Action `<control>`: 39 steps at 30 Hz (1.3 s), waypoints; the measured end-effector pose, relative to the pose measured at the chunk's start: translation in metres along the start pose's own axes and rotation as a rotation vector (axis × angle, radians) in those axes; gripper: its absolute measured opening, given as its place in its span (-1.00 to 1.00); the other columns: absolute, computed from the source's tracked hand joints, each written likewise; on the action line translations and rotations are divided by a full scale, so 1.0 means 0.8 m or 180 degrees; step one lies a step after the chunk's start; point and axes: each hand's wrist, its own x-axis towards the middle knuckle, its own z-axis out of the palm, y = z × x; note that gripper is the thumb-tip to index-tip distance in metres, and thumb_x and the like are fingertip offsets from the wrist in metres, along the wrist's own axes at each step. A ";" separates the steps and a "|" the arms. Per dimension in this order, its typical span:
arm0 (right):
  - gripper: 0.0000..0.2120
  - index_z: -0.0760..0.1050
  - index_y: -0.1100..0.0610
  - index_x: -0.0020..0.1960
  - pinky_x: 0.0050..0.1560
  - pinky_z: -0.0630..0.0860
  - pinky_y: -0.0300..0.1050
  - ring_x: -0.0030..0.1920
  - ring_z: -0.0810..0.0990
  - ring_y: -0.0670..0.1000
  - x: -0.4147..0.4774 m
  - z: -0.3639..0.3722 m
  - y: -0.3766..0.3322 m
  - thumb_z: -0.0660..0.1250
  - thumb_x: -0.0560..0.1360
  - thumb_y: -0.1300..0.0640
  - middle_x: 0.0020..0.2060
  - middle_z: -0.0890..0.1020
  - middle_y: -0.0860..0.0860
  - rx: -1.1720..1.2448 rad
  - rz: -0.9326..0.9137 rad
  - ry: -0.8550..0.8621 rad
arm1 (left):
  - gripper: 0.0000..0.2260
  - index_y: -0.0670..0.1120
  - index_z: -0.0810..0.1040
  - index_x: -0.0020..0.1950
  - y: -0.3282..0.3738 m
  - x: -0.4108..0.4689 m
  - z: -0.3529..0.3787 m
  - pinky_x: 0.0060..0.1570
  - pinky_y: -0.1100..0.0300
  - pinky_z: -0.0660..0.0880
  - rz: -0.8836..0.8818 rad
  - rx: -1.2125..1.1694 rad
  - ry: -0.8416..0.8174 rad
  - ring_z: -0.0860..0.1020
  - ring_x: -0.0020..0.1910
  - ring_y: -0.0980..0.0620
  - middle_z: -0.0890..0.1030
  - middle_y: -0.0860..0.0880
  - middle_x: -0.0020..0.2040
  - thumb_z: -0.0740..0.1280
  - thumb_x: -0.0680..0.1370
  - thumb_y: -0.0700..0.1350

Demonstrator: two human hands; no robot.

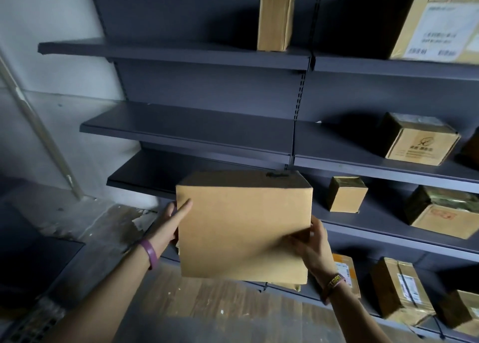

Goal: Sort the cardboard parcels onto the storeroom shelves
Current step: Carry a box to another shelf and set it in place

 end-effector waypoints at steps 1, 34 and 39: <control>-0.41 0.37 0.17 0.28 0.01 0.59 -0.04 0.11 0.51 0.14 -0.002 0.002 0.000 0.51 0.34 0.40 0.11 0.50 0.17 0.0051 -0.0095 0.0034 | -0.32 0.05 0.40 0.22 0.009 -0.003 0.002 0.02 0.06 0.45 -0.0131 -0.0029 0.0070 0.51 0.14 -0.05 0.55 0.00 0.17 0.22 0.28 0.47; -0.41 0.43 -0.10 0.31 0.05 0.64 0.13 0.20 0.60 0.10 -0.032 0.017 -0.035 0.52 0.32 0.05 0.23 0.58 0.05 0.0883 0.0108 -0.0305 | -0.42 0.02 0.31 0.43 -0.058 0.019 -0.024 0.26 -0.15 0.40 -0.0264 -0.0612 0.0096 0.42 0.30 -0.13 0.46 -0.10 0.32 0.15 0.53 -0.49; -0.03 0.07 -0.18 0.54 0.32 0.29 -0.15 0.30 0.14 -0.17 -0.072 0.065 -0.070 0.36 0.27 -0.46 0.39 0.09 -0.47 -0.0548 -0.0702 -0.0057 | -0.46 0.04 0.28 0.48 -0.062 0.033 -0.018 0.22 -0.18 0.43 -0.0533 -0.0994 0.0398 0.40 0.33 -0.18 0.39 -0.12 0.39 0.00 0.61 -0.43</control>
